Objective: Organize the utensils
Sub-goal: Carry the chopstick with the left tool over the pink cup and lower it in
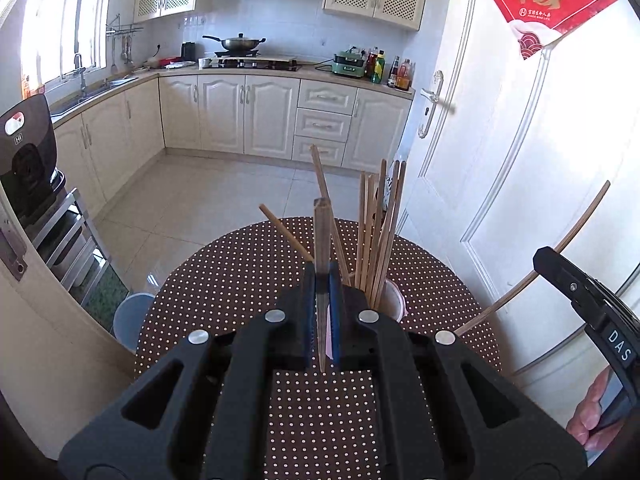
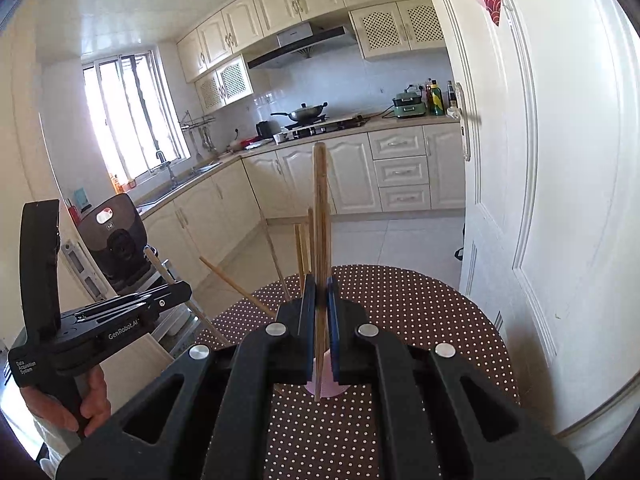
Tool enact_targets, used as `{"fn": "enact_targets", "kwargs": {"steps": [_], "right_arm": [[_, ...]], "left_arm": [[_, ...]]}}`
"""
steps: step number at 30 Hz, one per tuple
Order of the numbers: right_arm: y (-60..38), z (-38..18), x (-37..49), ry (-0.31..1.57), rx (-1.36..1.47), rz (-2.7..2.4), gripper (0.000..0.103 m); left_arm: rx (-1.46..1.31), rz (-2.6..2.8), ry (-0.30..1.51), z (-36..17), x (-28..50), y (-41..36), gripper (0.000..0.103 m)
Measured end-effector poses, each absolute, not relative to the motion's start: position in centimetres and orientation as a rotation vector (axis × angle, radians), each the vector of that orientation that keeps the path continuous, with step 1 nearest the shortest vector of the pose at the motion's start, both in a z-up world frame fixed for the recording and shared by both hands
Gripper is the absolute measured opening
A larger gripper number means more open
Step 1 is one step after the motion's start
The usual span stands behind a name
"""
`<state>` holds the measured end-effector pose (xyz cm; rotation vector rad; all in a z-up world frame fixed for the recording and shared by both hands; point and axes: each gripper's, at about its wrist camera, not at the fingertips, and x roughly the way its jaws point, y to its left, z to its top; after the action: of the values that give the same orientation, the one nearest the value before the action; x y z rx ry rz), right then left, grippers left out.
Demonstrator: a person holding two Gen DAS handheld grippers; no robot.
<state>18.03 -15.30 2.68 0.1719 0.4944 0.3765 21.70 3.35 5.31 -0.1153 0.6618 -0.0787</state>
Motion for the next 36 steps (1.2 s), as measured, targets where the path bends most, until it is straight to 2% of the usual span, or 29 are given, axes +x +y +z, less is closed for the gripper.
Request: {"fn": "enact_targets", "kwargs": {"steps": [25, 36], "right_arm": [[-15.3, 6.4, 18.5, 0.390, 0.178, 0.347, 0.005], [-14.0, 6.1, 19.6, 0.366, 0.134, 0.335, 0.005]], "left_arm": [[-0.107, -0.133, 0.505, 12.4, 19.7, 2.4, 0.007], [-0.085, -0.132, 0.487, 12.5, 20.8, 1.2, 0.007]]}}
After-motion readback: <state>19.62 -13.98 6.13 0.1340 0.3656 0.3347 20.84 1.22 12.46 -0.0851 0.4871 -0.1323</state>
